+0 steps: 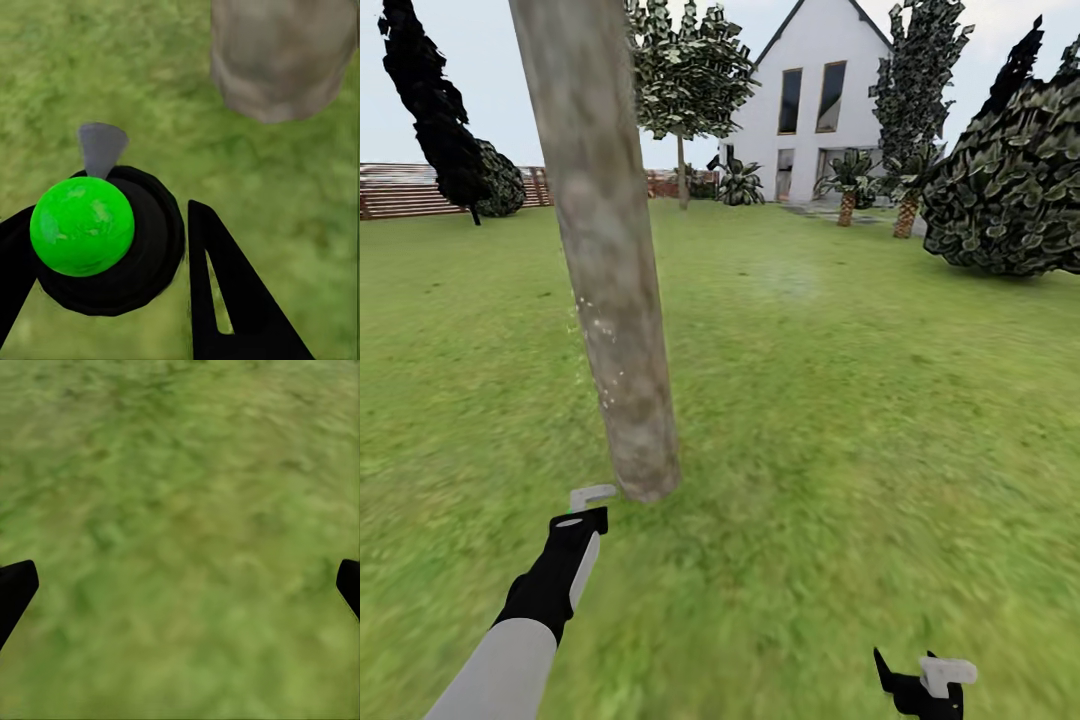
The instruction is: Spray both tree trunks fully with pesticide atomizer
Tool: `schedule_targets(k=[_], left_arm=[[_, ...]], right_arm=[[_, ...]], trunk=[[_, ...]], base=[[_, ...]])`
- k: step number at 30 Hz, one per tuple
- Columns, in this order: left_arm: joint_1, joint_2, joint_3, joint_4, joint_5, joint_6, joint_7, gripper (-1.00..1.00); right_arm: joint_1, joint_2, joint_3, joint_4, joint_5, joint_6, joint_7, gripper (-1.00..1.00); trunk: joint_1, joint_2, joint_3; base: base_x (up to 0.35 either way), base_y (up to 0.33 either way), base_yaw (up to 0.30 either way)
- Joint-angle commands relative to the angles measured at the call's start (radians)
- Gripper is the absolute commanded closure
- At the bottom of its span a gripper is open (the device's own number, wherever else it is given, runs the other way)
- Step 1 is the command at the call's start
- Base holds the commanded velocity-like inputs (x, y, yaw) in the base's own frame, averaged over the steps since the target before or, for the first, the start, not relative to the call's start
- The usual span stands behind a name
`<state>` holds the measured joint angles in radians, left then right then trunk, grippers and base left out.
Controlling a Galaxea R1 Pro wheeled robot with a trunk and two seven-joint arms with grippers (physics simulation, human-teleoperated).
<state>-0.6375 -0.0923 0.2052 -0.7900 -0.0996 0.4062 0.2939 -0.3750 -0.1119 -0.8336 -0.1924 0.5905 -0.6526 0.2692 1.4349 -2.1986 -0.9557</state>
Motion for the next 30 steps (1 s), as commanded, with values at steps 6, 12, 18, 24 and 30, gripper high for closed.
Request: schedule_targets(k=[6,12,18,24,30], left_arm=[[-0.001,-0.002,0.003,-0.002,-0.011,0.011,-0.004,1.0],[-0.001,-0.003,0.002,-0.002,-0.011,0.011,-0.004,1.0],[-0.001,-0.003,0.001,-0.002,-0.011,0.011,-0.004,1.0],[-0.001,-0.003,0.0,-0.002,-0.011,0.011,-0.004,1.0],[-0.001,-0.003,0.0,-0.002,-0.011,0.011,-0.004,1.0]], right_arm=[[-0.001,0.0,-0.009,0.001,0.002,-0.002,0.008,-1.0],[-0.001,0.0,-0.009,0.001,0.002,-0.002,0.008,-1.0],[-0.001,0.0,-0.009,0.001,0.002,-0.002,0.008,-1.0],[-0.001,0.0,-0.009,0.001,0.002,-0.002,0.008,-1.0],[-0.001,0.0,-0.009,0.001,0.002,-0.002,0.008,-1.0]], trunk=[[0.0,0.0,-0.001],[0.0,0.0,-0.001],[0.0,0.0,-0.001],[0.0,0.0,-0.001],[0.0,0.0,-0.001]], base=[[0.23,-0.204,0.012],[0.19,-0.22,0.03],[0.122,-0.254,0.248],[0.071,-0.269,0.211],[0.004,-0.271,0.008]])
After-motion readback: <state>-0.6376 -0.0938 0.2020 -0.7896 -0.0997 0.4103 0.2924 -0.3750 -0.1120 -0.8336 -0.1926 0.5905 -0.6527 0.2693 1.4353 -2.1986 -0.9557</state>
